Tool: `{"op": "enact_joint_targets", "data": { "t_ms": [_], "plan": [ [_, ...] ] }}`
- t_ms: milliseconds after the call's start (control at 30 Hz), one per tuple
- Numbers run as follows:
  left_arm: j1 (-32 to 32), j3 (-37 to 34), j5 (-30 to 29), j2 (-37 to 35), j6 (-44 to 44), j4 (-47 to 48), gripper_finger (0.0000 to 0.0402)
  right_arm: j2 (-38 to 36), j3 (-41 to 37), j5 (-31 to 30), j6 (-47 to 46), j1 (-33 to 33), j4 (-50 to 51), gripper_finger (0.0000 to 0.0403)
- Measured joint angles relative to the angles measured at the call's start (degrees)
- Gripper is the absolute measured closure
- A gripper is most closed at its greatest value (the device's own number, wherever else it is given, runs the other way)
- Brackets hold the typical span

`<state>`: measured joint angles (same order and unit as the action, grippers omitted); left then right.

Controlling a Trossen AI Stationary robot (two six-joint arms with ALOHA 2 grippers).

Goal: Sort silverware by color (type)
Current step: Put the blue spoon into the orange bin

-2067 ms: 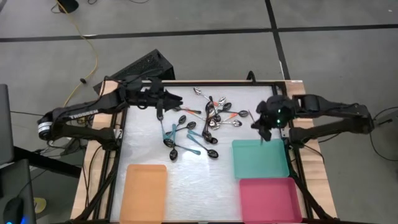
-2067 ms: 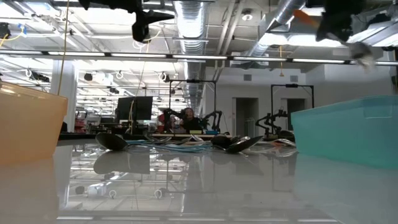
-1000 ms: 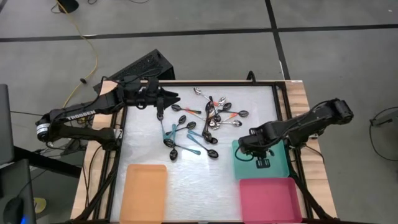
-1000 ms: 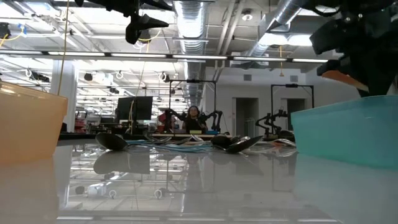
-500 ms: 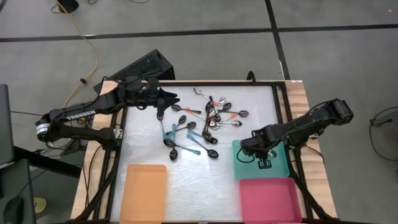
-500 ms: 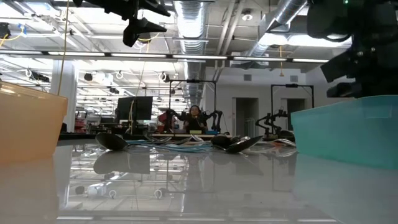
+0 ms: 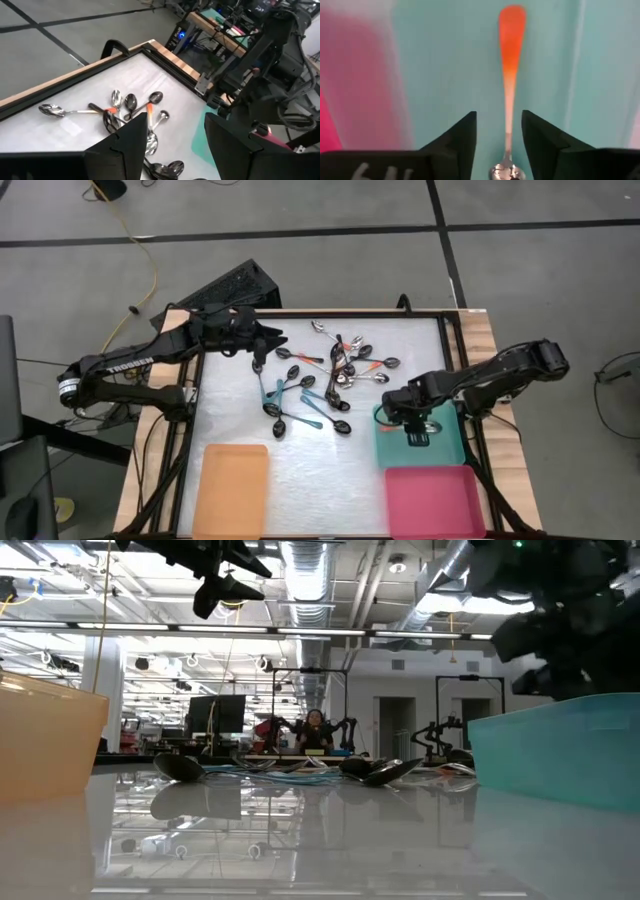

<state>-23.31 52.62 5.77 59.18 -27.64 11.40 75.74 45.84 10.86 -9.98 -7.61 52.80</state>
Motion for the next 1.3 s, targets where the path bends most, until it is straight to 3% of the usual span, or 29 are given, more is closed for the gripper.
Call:
{"op": "enact_joint_targets", "data": {
  "t_ms": [167,333,700,967,1300],
  "plan": [
    [0.21,0.00,-1.55,2.25,-1.36,3.20,0.0221,-3.89,2.07,0.34,-0.04,2.64,0.04,0.0217],
    [1.07,0.00,0.97,6.32,-2.10,10.25,0.0221,-9.93,4.68,-0.05,-1.55,5.32,-0.14,0.0218],
    [2.75,0.00,-11.20,14.51,-19.71,31.48,0.0221,-20.24,5.86,-2.64,-8.95,11.38,-1.48,0.0223],
    [10.95,-0.39,-24.23,17.28,-31.76,32.94,0.0221,-21.08,5.86,-3.42,-9.51,12.30,-1.61,0.0223],
    [14.36,-1.55,-26.63,25.94,-37.00,31.29,0.0221,-20.61,5.86,-3.43,-9.18,12.28,-2.47,0.0223]
  ]
}}
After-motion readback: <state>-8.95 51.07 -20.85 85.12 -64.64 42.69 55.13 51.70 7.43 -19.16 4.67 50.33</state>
